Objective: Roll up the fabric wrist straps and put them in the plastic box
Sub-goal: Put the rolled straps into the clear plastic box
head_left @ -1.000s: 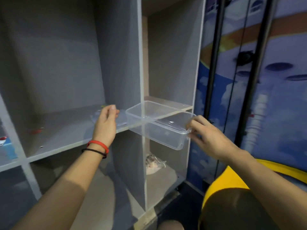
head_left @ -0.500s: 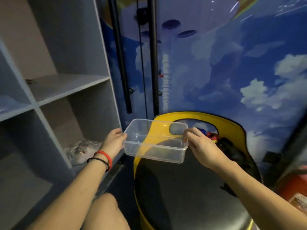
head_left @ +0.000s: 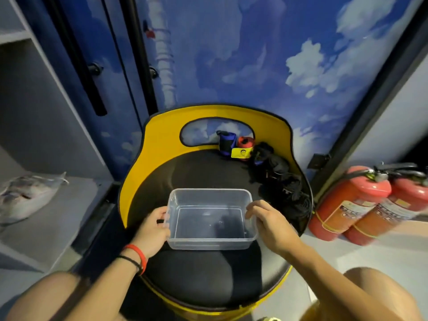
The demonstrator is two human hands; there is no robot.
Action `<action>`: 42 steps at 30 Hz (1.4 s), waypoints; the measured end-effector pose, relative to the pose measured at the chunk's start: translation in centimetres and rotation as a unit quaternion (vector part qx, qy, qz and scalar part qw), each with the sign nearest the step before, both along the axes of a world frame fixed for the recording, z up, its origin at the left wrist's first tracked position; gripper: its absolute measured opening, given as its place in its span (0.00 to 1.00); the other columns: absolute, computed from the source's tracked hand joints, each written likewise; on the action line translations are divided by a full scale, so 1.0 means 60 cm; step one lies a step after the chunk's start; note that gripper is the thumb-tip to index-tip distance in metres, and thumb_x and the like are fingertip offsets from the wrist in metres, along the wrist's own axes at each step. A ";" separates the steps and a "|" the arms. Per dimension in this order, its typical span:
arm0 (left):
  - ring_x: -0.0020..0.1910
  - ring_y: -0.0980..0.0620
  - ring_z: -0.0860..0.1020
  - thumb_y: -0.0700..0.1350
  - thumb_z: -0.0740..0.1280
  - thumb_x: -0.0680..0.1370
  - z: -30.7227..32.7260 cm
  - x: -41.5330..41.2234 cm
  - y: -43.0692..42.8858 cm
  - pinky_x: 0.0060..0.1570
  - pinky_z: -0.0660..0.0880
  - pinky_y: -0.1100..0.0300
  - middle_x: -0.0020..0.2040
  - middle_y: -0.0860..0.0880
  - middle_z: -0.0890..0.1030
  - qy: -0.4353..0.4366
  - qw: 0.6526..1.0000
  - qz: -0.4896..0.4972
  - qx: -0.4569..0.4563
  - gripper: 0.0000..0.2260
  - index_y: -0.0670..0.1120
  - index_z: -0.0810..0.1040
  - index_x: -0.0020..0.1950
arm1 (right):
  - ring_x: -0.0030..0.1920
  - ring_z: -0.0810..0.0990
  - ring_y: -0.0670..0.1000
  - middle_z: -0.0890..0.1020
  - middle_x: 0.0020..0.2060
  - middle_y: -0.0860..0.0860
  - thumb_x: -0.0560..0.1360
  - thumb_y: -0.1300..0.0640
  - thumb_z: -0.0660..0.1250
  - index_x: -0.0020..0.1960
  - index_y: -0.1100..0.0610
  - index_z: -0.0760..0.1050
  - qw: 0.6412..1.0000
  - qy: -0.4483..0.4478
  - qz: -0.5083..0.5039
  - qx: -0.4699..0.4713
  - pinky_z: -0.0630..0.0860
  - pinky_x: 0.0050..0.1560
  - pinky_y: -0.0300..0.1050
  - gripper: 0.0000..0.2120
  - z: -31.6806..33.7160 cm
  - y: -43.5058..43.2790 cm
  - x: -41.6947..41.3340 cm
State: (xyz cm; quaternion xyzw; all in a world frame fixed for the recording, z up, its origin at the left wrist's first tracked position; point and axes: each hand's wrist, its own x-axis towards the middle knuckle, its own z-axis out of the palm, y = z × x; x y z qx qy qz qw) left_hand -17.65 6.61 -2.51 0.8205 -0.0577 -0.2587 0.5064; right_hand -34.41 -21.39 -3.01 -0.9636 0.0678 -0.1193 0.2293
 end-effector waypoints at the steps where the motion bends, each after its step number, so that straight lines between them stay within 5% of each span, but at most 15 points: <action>1: 0.60 0.49 0.78 0.29 0.65 0.75 -0.007 -0.003 0.002 0.61 0.78 0.41 0.59 0.56 0.77 -0.001 1.000 -0.009 0.011 0.26 0.59 0.73 0.61 | 0.55 0.80 0.50 0.74 0.59 0.44 0.76 0.66 0.59 0.52 0.50 0.77 1.000 0.006 -0.007 0.000 0.80 0.52 0.49 0.15 -0.007 0.002 -0.003; 13: 0.54 0.52 0.81 0.32 0.65 0.77 -0.033 -0.012 0.006 0.58 0.79 0.45 0.55 0.55 0.79 0.004 1.000 0.007 -0.008 0.23 0.53 0.73 0.67 | 0.58 0.78 0.52 0.70 0.68 0.45 0.80 0.64 0.60 0.62 0.51 0.74 0.997 0.008 -0.040 -0.061 0.81 0.47 0.49 0.14 0.004 0.001 0.003; 19: 0.56 0.52 0.80 0.45 0.71 0.79 -0.037 0.019 -0.015 0.61 0.78 0.45 0.55 0.56 0.80 -0.012 0.998 0.051 -0.037 0.14 0.53 0.77 0.64 | 0.47 0.76 0.55 0.75 0.47 0.49 0.82 0.52 0.60 0.54 0.52 0.72 0.995 -0.007 -0.065 -0.081 0.73 0.40 0.50 0.05 0.040 -0.029 0.090; 25: 0.54 0.52 0.81 0.45 0.70 0.79 -0.033 0.080 -0.051 0.57 0.80 0.49 0.51 0.56 0.81 -0.040 0.995 0.065 -0.059 0.09 0.51 0.81 0.59 | 0.51 0.78 0.60 0.79 0.49 0.54 0.79 0.50 0.66 0.54 0.56 0.77 0.992 0.018 -0.088 -0.083 0.77 0.47 0.53 0.10 0.050 -0.039 0.238; 28: 0.50 0.53 0.81 0.43 0.71 0.79 -0.041 0.100 -0.061 0.48 0.78 0.59 0.49 0.53 0.83 -0.072 0.992 0.075 -0.064 0.07 0.50 0.84 0.56 | 0.57 0.78 0.60 0.80 0.55 0.57 0.78 0.50 0.68 0.62 0.57 0.78 0.988 0.040 -0.113 -0.096 0.76 0.54 0.52 0.15 0.044 -0.054 0.293; 33: 0.50 0.54 0.81 0.44 0.71 0.79 -0.049 0.125 -0.082 0.46 0.76 0.61 0.50 0.52 0.83 -0.081 0.988 0.095 -0.090 0.06 0.55 0.84 0.52 | 0.62 0.73 0.63 0.75 0.64 0.59 0.76 0.48 0.71 0.71 0.60 0.72 0.972 0.051 -0.142 -0.179 0.74 0.61 0.57 0.28 0.032 -0.081 0.376; 38: 0.51 0.50 0.82 0.46 0.71 0.78 -0.059 0.134 -0.074 0.51 0.82 0.46 0.48 0.53 0.83 -0.042 0.990 0.083 -0.107 0.06 0.57 0.84 0.52 | 0.76 0.61 0.62 0.63 0.76 0.60 0.77 0.42 0.68 0.79 0.59 0.59 0.955 0.079 -0.174 -0.228 0.60 0.75 0.55 0.39 0.010 -0.109 0.447; 42: 0.51 0.48 0.83 0.48 0.71 0.78 -0.064 0.142 -0.068 0.45 0.83 0.46 0.50 0.52 0.83 -0.015 0.992 0.054 -0.115 0.08 0.61 0.83 0.52 | 0.77 0.59 0.62 0.60 0.78 0.60 0.76 0.44 0.70 0.79 0.59 0.58 0.950 0.075 -0.188 -0.239 0.57 0.77 0.57 0.40 -0.011 -0.121 0.475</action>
